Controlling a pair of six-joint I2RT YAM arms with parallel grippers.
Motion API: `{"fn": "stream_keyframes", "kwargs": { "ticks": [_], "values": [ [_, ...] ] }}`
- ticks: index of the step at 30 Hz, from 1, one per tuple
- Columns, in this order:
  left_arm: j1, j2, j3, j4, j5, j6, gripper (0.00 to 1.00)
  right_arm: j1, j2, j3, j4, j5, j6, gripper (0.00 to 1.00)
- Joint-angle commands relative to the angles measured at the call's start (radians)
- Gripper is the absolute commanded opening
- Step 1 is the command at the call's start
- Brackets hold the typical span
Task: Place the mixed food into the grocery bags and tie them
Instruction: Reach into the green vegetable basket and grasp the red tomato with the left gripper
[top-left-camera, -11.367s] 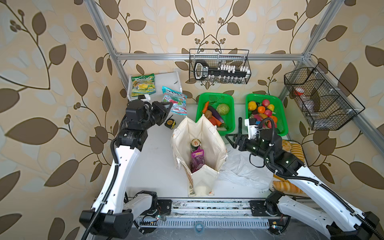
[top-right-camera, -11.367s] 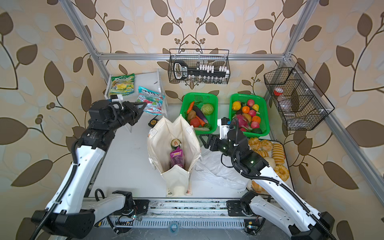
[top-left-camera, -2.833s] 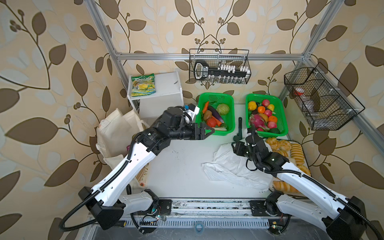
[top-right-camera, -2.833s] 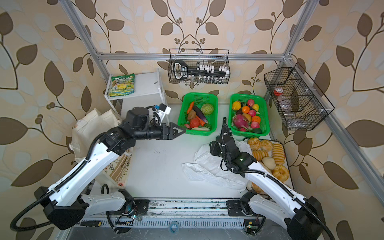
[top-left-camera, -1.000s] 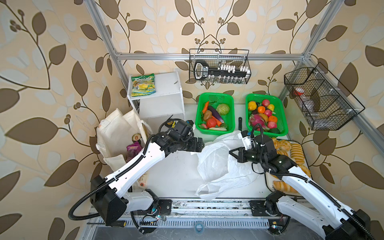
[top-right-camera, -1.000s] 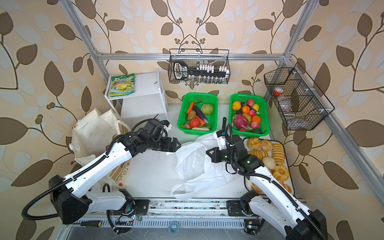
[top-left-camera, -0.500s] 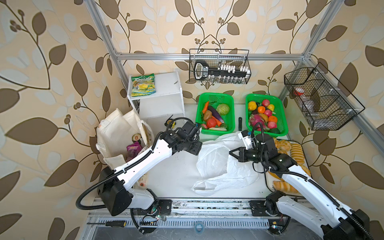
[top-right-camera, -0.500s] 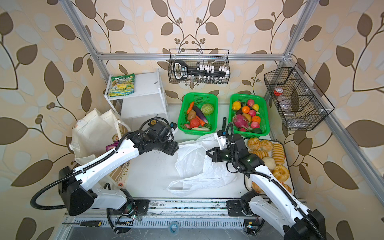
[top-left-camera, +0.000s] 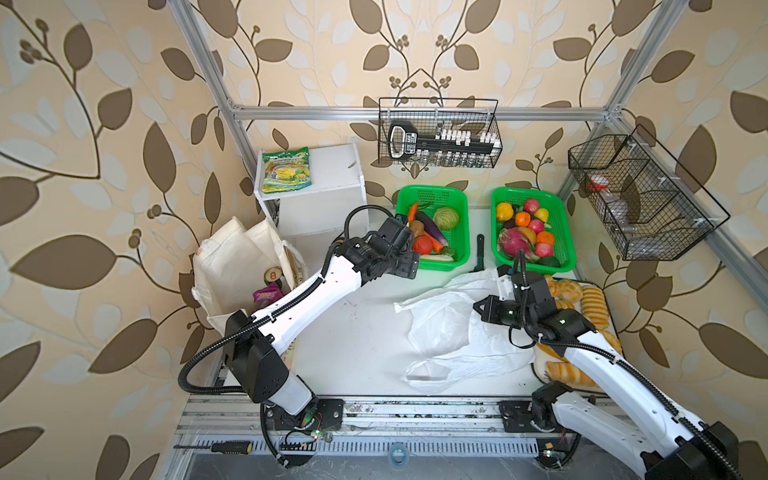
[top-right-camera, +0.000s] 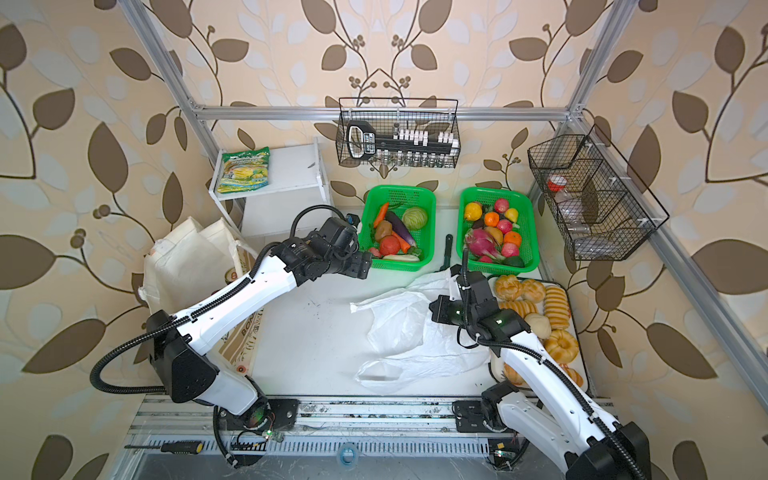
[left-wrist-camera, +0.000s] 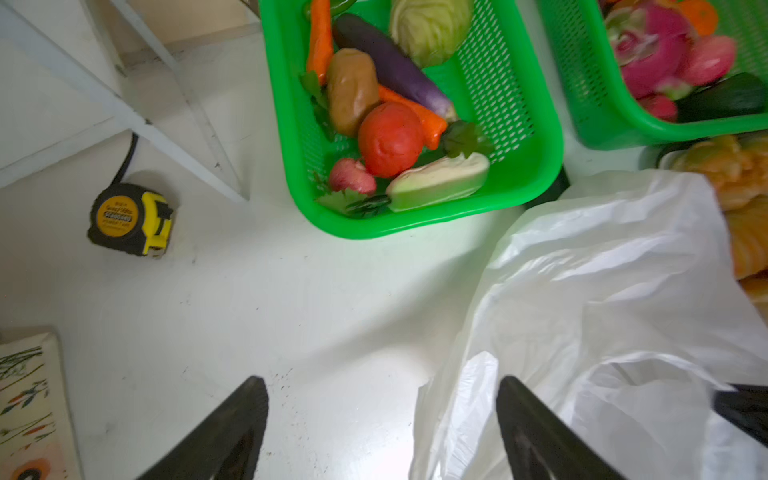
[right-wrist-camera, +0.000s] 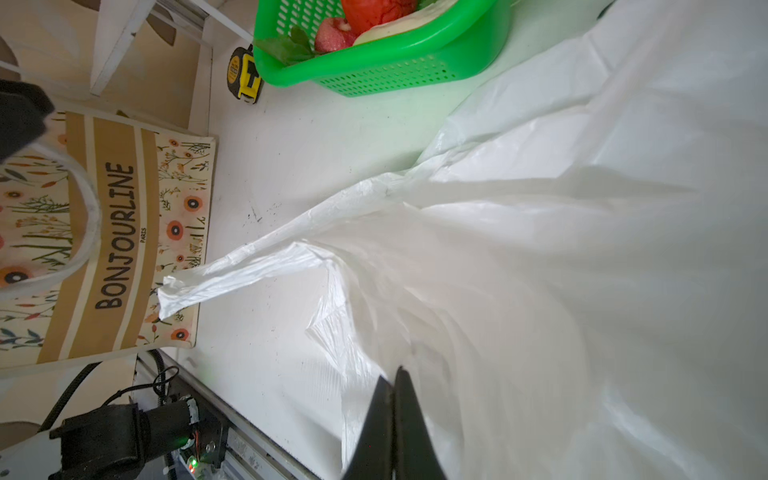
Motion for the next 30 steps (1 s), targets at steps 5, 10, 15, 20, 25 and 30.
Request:
{"fn": "stream_keyframes", "kwargs": {
  "ticks": [5,10,15,20,25,30],
  "values": [
    [0.057,0.211,0.233,0.001,0.134,-0.030,0.87,-0.010,0.023,-0.017,0.059,0.018,0.034,0.00],
    [0.090,0.445,0.460,-0.084,0.190,-0.040,0.83,-0.011,0.001,-0.017,0.060,0.007,0.034,0.00],
    [0.110,0.626,0.608,-0.154,0.232,-0.047,0.81,-0.013,-0.026,-0.015,0.064,0.001,0.061,0.00],
    [0.111,0.655,0.564,-0.173,0.252,-0.040,0.76,-0.013,-0.037,-0.012,0.056,-0.009,0.073,0.00],
    [0.110,0.563,0.353,-0.130,0.188,-0.054,0.75,-0.014,-0.046,-0.009,0.055,-0.016,0.080,0.00],
    [0.120,0.475,0.224,-0.108,0.137,-0.077,0.76,-0.013,-0.048,0.001,0.039,-0.017,0.079,0.00]
  ]
}}
